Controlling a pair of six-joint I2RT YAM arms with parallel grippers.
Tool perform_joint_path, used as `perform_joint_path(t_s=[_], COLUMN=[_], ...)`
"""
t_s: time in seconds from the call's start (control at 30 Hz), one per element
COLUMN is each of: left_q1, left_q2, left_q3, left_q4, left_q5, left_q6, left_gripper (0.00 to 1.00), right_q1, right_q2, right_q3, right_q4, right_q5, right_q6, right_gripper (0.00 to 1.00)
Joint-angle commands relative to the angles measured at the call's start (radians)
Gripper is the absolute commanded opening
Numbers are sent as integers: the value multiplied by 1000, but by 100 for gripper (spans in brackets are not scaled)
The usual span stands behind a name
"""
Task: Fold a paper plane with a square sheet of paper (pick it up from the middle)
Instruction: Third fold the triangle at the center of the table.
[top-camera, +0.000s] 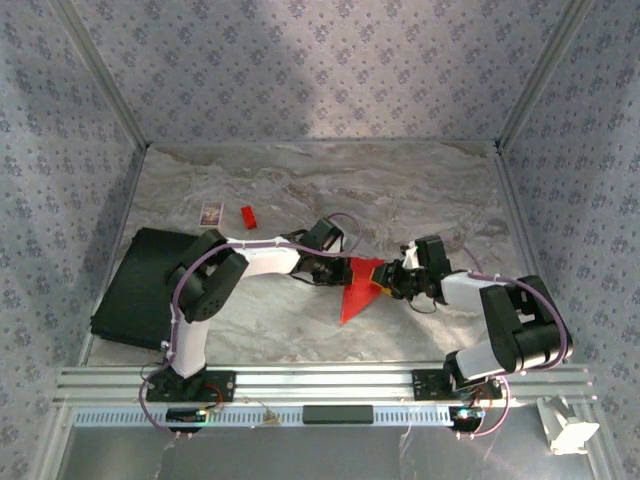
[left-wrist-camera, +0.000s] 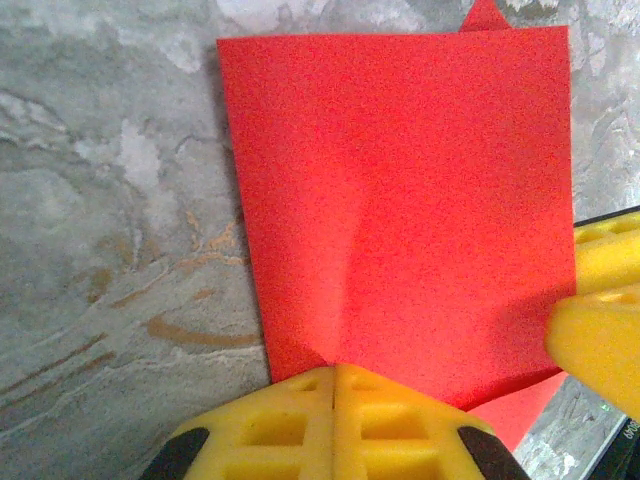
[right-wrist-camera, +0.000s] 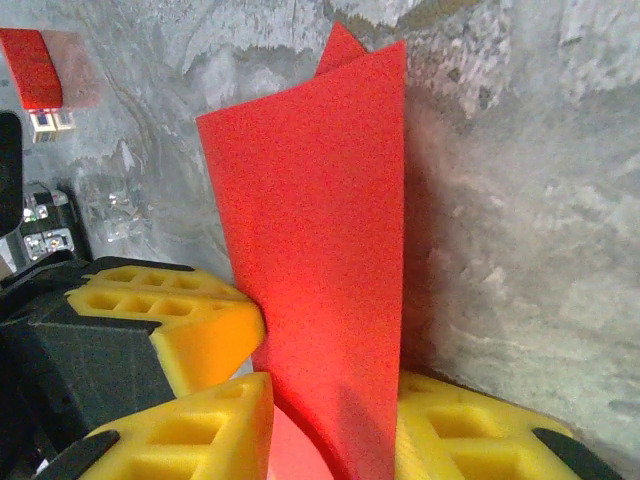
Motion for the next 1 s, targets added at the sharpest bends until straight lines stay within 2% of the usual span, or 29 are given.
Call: perform_joint_path(t_s=[0.0, 0.53, 0.73, 0.8, 0.87, 0.97], left_q1=[2, 2, 2, 4, 2, 0], left_q2=[19, 9, 2, -12, -54, -154], left_q3=[-42, -56, -59, -70, -94, -137], left_q4=[-102, -82, -73, -40, 2, 34], left_q5=[-28, -19, -11, 9, 2, -80], left_q6=[3, 5, 7, 11, 12, 5], left_gripper=[6, 7, 8, 9, 14, 26], right_q1=[-14, -32, -42, -46, -46, -44], right_q2=[22, 81, 106, 111, 83, 27], right_q3=[25, 48, 56, 53, 31, 11], right_q4=[31, 44, 47, 58, 97, 97], right_q5=[-65, -95, -101, -99, -79, -42], right_q6=[-41, -69, -80, -76, -55, -8], right_gripper=[33, 28, 21, 9, 6, 2])
